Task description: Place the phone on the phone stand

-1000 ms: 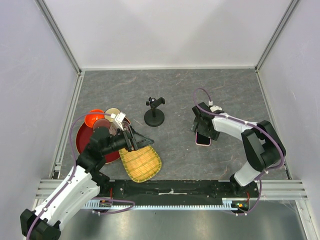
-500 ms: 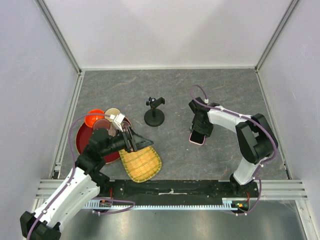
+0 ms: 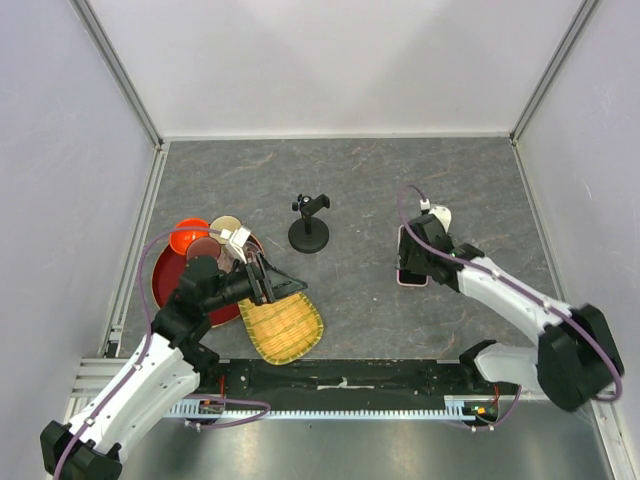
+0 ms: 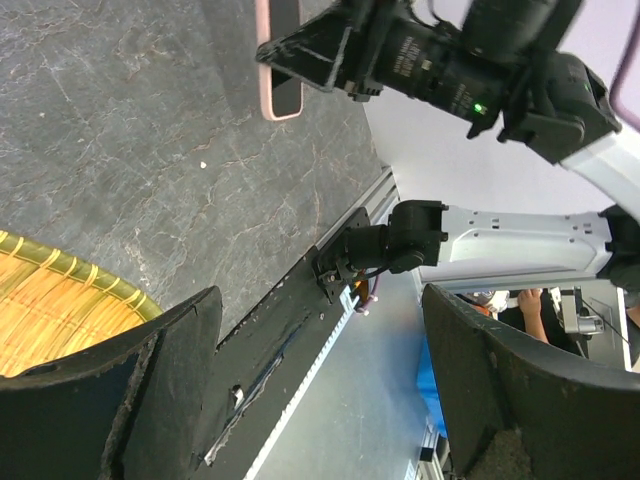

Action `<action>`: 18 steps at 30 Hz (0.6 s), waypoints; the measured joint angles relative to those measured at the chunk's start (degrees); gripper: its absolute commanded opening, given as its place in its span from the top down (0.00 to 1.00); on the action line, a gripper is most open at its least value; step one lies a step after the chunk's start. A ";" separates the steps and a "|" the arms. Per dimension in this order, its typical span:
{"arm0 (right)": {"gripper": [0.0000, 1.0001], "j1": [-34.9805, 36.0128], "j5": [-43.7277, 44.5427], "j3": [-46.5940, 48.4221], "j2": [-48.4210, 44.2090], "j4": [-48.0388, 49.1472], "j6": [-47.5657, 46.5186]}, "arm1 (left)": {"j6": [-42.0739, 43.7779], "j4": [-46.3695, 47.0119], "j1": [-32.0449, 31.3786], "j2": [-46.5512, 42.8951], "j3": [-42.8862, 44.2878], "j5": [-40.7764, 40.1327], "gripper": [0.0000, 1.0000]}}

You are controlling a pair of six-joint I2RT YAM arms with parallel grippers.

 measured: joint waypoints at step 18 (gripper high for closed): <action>1.00 3.32 -32.57 -14.10 -33.24 26.36 -12.61 | 0.66 9.16 -5.27 14.78 7.89 0.17 0.18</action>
